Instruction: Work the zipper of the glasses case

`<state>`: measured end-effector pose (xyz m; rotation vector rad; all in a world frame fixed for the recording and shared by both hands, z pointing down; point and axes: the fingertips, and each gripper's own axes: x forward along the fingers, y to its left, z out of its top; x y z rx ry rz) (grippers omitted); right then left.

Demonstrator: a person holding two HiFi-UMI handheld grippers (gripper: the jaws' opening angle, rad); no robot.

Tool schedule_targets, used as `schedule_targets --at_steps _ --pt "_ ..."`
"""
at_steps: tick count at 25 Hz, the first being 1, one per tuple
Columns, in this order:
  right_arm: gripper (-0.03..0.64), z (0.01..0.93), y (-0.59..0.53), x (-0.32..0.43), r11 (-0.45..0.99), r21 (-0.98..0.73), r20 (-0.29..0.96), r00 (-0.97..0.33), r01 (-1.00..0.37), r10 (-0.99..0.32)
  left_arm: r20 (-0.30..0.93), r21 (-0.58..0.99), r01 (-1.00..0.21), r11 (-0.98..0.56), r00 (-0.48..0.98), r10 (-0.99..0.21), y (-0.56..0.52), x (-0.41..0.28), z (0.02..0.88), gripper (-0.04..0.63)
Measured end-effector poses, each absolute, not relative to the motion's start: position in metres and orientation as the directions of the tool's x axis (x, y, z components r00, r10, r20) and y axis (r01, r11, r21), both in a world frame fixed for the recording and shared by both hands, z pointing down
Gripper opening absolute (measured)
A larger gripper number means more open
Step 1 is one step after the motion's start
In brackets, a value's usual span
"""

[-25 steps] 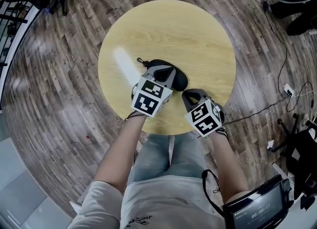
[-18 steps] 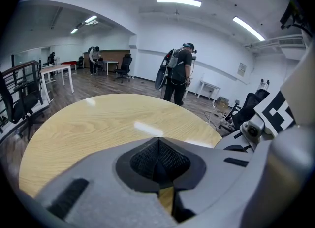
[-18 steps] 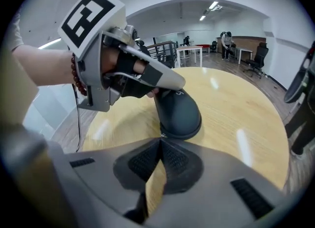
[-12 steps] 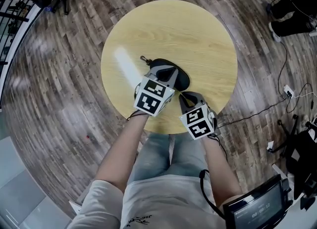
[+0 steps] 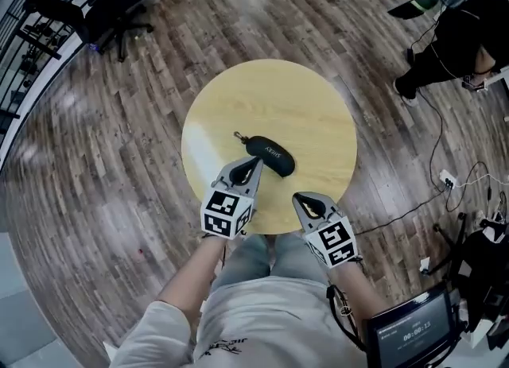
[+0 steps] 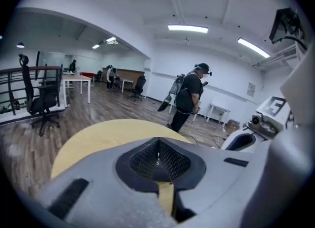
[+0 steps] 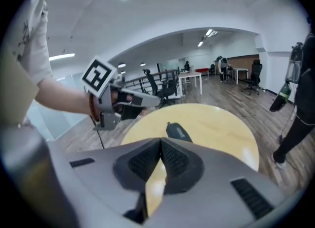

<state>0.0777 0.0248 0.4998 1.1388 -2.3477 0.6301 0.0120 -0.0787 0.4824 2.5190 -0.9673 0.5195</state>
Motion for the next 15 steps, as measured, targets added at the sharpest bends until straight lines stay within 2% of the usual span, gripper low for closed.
schedule_targets --at_steps 6,10,15 --pt "0.002 0.387 0.018 0.045 0.519 -0.300 0.430 -0.599 -0.800 -0.675 0.420 0.151 -0.802 -0.578 0.581 -0.697 -0.003 -0.058 0.382 0.008" --pt "0.002 0.341 0.006 0.014 0.521 -0.377 0.325 -0.636 -0.766 -0.700 0.333 0.168 -0.878 -0.447 0.478 -0.813 0.019 -0.095 0.351 0.008" --pt "0.002 0.317 0.001 -0.016 0.583 -0.362 0.269 -0.681 -0.727 -0.681 0.287 0.146 -0.879 -0.453 0.476 -0.831 0.014 -0.091 0.331 0.006"
